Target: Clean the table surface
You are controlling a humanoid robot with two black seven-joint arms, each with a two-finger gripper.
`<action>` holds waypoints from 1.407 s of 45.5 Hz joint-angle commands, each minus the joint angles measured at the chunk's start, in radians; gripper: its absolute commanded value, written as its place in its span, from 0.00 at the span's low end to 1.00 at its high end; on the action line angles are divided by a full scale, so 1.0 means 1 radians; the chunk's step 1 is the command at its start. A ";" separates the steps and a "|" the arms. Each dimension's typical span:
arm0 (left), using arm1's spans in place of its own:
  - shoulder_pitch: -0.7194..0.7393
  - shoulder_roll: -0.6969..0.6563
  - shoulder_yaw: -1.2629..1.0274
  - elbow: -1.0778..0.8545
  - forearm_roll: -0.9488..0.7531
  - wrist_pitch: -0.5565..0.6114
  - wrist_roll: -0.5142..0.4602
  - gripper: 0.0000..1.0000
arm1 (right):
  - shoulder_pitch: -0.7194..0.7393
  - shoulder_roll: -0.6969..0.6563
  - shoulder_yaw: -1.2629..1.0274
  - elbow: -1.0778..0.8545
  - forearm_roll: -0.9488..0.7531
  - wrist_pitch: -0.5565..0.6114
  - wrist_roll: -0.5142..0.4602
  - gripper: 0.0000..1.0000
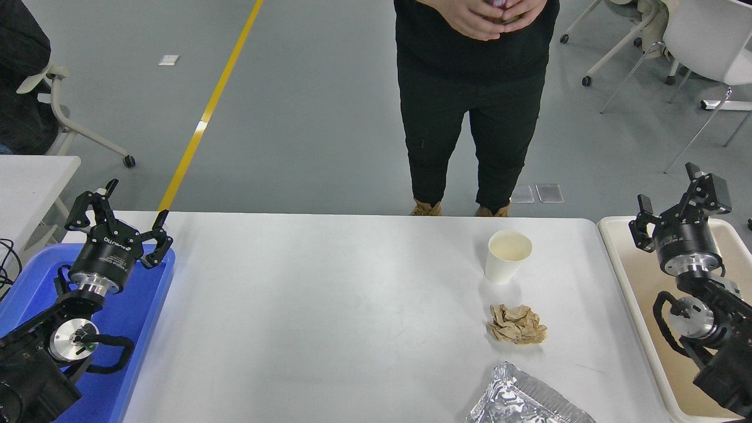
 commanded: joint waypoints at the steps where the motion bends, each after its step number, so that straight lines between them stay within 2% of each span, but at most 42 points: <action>1: 0.000 0.000 0.000 0.000 0.000 0.000 0.000 1.00 | 0.000 0.000 0.000 -0.001 0.000 0.000 0.000 0.99; 64: 0.000 0.000 0.000 0.000 0.000 0.000 0.000 1.00 | 0.049 -0.015 -0.067 -0.014 0.000 -0.002 -0.003 0.99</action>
